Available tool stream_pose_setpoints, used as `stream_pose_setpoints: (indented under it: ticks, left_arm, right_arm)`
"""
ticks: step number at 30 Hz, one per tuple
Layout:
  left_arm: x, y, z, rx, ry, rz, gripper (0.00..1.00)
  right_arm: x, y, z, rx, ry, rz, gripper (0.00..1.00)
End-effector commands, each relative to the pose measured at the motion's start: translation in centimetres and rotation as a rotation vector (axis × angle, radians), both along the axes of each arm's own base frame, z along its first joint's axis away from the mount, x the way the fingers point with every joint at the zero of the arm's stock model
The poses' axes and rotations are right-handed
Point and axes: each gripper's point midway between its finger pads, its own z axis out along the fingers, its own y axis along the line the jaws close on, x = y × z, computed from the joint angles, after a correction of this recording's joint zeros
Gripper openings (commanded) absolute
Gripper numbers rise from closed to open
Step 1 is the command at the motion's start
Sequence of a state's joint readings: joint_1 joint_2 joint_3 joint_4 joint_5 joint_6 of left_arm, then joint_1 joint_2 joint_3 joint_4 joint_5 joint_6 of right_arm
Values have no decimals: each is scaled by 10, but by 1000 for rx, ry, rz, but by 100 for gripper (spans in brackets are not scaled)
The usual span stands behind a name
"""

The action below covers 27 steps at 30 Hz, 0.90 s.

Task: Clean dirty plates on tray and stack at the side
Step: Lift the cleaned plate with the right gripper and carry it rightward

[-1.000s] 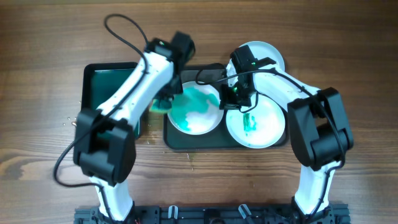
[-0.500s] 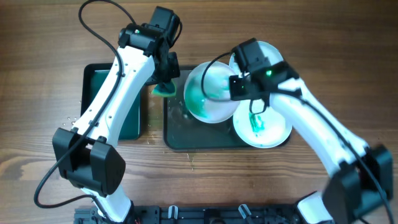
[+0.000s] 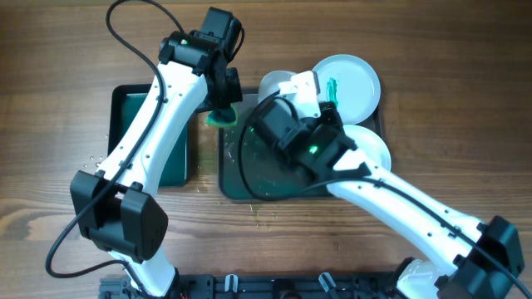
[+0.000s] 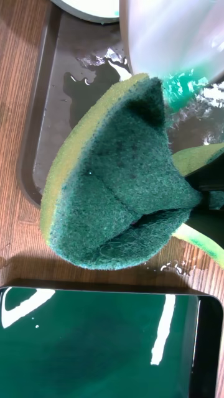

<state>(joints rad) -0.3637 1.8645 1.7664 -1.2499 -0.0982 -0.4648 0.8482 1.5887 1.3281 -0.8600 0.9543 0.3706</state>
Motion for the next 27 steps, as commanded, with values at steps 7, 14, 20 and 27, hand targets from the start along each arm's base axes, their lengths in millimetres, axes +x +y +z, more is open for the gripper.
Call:
stream_pose_setpoints:
  ticks: [7, 14, 20, 27]
  left_arm:
    - [2, -2, 9, -17, -23, -16, 4]
    - [2, -2, 9, -17, -23, -16, 4]
    - [2, -2, 9, -17, -23, -16, 4]
    - [2, -2, 9, -16, -21, -16, 4]
  right_arm:
    - [-14, -9, 67, -205, -329, -102, 4]
    - [-15, -12, 72, -254, -341, -106, 4]
    - [-15, -11, 70, -248, -330, -99, 4]
    - [-11, 4, 41, -128, -198, -23, 4]
